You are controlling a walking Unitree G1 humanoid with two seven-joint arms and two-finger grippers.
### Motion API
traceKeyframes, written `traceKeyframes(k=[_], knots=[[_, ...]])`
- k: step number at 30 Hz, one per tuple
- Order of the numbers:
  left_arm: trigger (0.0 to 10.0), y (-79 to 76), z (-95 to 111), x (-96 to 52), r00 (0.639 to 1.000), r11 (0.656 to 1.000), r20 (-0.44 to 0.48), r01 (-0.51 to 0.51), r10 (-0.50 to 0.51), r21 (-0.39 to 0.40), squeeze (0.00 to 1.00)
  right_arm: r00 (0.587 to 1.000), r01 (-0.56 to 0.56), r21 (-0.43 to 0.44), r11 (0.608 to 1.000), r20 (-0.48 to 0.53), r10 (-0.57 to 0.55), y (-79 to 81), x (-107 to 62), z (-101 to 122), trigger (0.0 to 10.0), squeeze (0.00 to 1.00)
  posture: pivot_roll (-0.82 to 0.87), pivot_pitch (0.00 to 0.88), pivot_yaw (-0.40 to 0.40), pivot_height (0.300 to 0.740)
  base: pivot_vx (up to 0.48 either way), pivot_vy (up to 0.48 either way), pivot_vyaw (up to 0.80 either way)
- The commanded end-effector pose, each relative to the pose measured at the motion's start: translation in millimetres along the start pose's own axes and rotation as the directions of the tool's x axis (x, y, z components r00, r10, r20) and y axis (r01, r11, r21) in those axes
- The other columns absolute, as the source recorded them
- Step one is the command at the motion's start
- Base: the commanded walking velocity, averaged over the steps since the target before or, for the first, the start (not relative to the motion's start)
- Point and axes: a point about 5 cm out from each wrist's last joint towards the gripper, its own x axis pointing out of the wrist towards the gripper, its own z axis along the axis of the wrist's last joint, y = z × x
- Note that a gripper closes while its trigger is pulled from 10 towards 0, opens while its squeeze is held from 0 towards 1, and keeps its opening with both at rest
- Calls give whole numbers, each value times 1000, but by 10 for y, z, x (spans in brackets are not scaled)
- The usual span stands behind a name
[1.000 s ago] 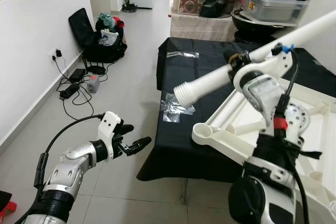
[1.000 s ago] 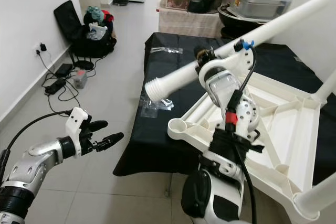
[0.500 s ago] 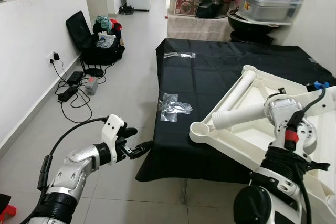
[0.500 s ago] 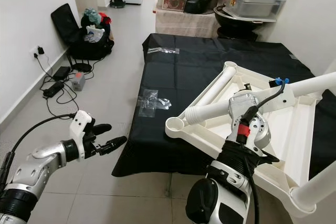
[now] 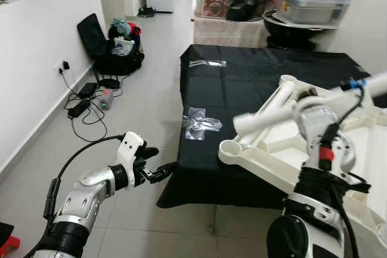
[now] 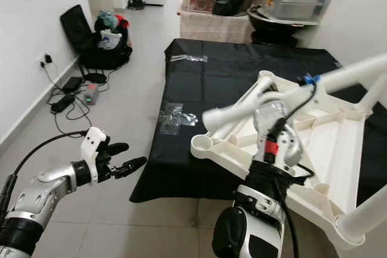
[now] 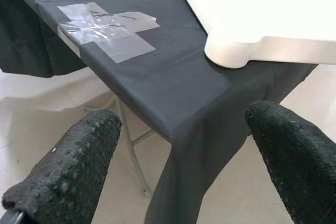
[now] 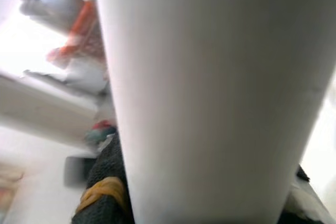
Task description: Building children table
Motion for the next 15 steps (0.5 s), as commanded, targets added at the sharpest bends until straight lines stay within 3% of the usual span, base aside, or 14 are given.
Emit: traceKeyframes(k=[1,2,3,4,5,6,7,8,9,10,11,13,14,15], knots=[[10000,-25,-26,-3,1000,1000,-13,12,-12,1,0,971,-237,79,968,35,235,335,-99,85,10000,0,81,0,-61,740,0,0,0],[10000,-29,-29,2,1000,1000,-12,12,-12,1,0,818,-572,212,792,77,570,669,-334,167,10000,0,84,0,-67,740,0,0,0],[10000,-29,-29,2,1000,1000,-12,12,-12,1,0,818,-572,212,792,77,570,669,-334,167,10000,0,84,0,-67,740,0,0,0],[10000,-33,-29,7,1000,1000,-11,12,-12,1,0,624,-768,288,571,141,768,849,-567,252,10000,0,90,0,-72,740,0,0,0],[10000,-33,-29,7,1000,1000,-11,12,-12,1,0,624,-768,288,571,141,768,849,-567,252,10000,0,90,0,-72,740,0,0,0],[10000,-31,-30,3,1000,1000,-11,11,-11,0,0,452,-864,330,380,176,874,921,-756,299,10000,0,92,0,-74,740,0,0,0],[10000,-31,-30,3,1000,1000,-11,11,-11,0,0,452,-864,330,380,176,874,921,-756,299,10000,0,92,0,-74,740,0,0,0],[10000,-29,-32,-3,1000,1000,-10,9,-9,0,0,358,-894,350,279,184,916,931,-855,310,10000,0,93,0,-74,740,0,0,0],[10000,-29,-32,-3,1000,1000,-10,9,-9,0,0,358,-894,350,279,184,916,931,-855,310,10000,0,93,0,-74,740,0,0,0],[10000,-25,-37,-12,1000,1000,-11,8,-8,-1,0,265,-899,402,173,187,946,932,-952,314,10000,0,90,0,-75,740,0,0,0],[10000,-25,-37,-12,1000,1000,-11,8,-8,-1,0,265,-899,402,173,187,946,932,-952,314,10000,0,90,0,-75,740,0,0,0],[10000,-27,-48,-14,1000,1000,-15,10,-10,-1,0,89,-904,428,10,165,982,927,-1122,288,10000,0,88,0,-72,740,0,0,0],[10000,-27,-48,-14,1000,1000,-15,10,-10,-1,0,89,-904,428,10,165,982,927,-1122,288,10000,0,88,0,-72,740,0,0,0],[10000,-32,-48,-5,1000,1000,-16,12,-12,0,0,10,-908,416,-49,139,990,914,-1192,245,10000,0,88,0,-72,740,0,0,0]])
